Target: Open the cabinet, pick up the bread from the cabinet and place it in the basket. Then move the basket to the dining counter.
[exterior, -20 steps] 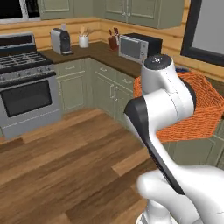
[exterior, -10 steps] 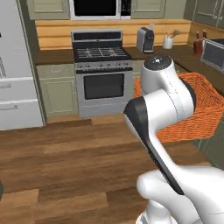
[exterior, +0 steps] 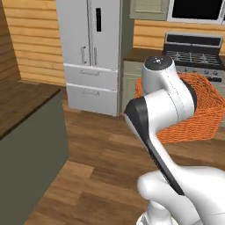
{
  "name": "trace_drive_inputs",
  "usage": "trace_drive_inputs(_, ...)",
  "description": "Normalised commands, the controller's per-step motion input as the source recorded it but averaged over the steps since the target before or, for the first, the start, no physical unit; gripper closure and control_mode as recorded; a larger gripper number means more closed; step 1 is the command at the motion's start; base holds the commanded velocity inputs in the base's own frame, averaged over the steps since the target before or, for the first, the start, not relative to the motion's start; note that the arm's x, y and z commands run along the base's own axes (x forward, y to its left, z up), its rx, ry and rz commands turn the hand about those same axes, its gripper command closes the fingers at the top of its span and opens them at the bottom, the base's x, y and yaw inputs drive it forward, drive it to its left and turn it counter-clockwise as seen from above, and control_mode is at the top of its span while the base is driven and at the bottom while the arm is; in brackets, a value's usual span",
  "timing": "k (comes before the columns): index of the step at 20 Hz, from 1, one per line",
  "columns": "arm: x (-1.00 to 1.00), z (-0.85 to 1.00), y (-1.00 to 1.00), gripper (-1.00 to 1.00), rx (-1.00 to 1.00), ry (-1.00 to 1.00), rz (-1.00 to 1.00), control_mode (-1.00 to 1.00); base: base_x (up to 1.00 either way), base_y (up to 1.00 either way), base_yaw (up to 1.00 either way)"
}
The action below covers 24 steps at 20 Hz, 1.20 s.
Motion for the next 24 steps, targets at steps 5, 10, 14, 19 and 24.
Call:
trace_drive_inputs(5,0.0,0.0,0.0,1.0,0.0,0.0,0.0,1.0,0.42,0.1,0.82)
trace_drive_inputs(10,0.0,0.0,0.0,1.0,0.0,0.0,0.0,1.0,0.51,0.07,0.81)
trace_drive_inputs(14,0.0,0.0,0.0,1.0,0.0,0.0,0.0,1.0,0.89,0.0,0.74)
trace_drive_inputs(19,0.0,0.0,0.0,1.0,0.0,0.0,0.0,1.0,1.0,-0.05,0.6)
trace_drive_inputs(24,0.0,0.0,0.0,1.0,0.0,0.0,0.0,1.0,0.91,-0.54,0.27)
